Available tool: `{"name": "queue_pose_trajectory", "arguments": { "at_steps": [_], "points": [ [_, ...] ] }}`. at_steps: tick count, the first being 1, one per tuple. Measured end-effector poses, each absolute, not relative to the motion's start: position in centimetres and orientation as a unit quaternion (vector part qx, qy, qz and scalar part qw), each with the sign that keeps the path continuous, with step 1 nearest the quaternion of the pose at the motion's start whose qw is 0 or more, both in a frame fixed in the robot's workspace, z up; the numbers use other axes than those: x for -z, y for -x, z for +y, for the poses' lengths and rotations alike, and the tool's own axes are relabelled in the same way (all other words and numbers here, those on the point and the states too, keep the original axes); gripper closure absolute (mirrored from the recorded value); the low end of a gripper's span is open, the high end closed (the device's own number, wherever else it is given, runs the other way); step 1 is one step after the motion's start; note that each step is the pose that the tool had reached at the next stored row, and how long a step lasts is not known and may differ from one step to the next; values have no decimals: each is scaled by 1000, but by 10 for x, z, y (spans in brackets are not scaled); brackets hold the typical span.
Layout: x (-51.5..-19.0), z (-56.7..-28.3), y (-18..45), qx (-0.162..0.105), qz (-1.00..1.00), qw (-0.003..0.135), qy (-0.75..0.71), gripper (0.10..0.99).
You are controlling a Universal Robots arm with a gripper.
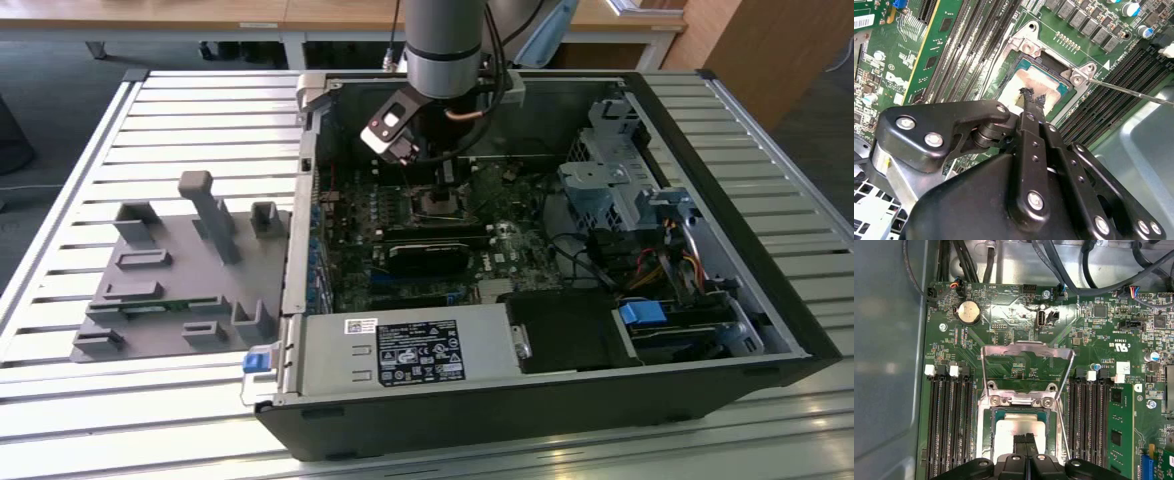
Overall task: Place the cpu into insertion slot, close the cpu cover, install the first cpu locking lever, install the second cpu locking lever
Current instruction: 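Close the cpu cover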
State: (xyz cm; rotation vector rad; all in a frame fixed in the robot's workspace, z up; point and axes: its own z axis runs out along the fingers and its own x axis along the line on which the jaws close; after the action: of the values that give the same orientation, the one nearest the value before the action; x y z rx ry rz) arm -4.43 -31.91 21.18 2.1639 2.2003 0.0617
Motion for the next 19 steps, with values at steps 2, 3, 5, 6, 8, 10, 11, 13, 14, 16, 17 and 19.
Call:
{"name": "queue_pose_trajectory", "arguments": {
  "at_steps": [2, 3, 5, 6, 8, 10, 11, 13, 14, 16, 17, 19],
  "points": [
    [-212, -319, 44, -20, 713, 27, -701, 980],
    [-213, -319, 44, -20, 713, 27, -701, 980],
    [-214, -319, 44, -20, 713, 27, -701, 980],
    [-215, -319, 44, -20, 713, 27, -701, 980],
    [-217, -319, 44, -20, 713, 27, -701, 980],
    [-218, -319, 44, -20, 713, 27, -701, 980],
    [-219, -319, 44, -20, 713, 27, -701, 980],
    [-221, -319, 44, -20, 713, 27, -701, 980],
    [-221, -319, 44, -20, 713, 27, -701, 980],
    [-223, -319, 44, -19, 713, 27, -701, 980],
    [-224, -319, 44, -19, 713, 27, -701, 980],
    [-228, -319, 44, -19, 713, 26, -701, 980]
  ]
}}
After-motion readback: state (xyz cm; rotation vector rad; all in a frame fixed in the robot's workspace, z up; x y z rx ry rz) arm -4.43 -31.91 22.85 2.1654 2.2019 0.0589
